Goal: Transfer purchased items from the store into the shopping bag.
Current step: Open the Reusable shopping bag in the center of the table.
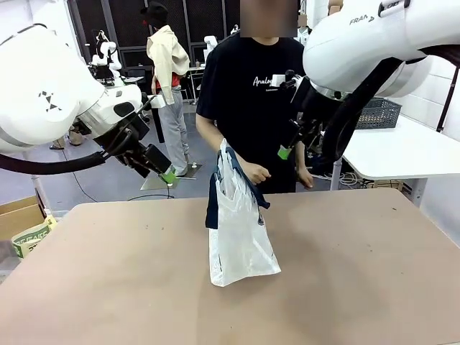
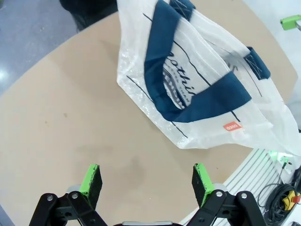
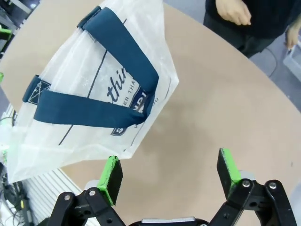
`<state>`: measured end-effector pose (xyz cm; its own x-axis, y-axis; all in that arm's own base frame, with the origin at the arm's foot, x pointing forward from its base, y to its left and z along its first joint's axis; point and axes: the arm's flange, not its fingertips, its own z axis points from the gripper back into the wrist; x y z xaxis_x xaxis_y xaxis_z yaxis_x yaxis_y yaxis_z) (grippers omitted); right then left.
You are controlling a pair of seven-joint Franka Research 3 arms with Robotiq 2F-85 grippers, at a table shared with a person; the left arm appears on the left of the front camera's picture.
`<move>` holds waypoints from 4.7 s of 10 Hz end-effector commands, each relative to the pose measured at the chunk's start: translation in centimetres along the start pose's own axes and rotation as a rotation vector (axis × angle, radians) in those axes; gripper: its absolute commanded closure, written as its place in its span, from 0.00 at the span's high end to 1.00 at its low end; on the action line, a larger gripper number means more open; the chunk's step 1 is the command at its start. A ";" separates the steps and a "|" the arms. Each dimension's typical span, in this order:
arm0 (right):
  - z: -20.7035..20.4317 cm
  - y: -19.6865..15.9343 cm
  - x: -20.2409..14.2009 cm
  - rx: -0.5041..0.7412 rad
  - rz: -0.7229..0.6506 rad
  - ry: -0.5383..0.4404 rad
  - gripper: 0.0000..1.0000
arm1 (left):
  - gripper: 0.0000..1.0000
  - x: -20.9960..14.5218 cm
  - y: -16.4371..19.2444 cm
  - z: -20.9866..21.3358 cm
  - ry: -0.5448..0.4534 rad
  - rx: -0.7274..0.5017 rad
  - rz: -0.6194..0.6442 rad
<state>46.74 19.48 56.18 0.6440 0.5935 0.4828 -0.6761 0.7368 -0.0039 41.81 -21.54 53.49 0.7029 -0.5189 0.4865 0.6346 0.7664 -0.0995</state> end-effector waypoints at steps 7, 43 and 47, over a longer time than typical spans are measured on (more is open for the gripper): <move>-1.7 2.9 7.6 0.034 -0.020 0.063 1.00 | 1.00 2.9 -5.6 1.4 0.156 -0.122 0.090; -8.7 6.0 11.0 0.063 -0.153 0.287 1.00 | 1.00 10.7 -3.2 -7.4 0.156 -0.084 0.353; -9.6 5.9 9.8 0.056 -0.093 0.246 0.31 | 0.30 9.9 -2.8 -7.6 0.141 -0.029 0.332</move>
<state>52.57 33.09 53.24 0.7743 0.5867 0.2373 -0.6201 0.7781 0.0997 49.55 -31.69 51.71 0.9015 -0.3225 0.2886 0.3986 0.8785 -0.2633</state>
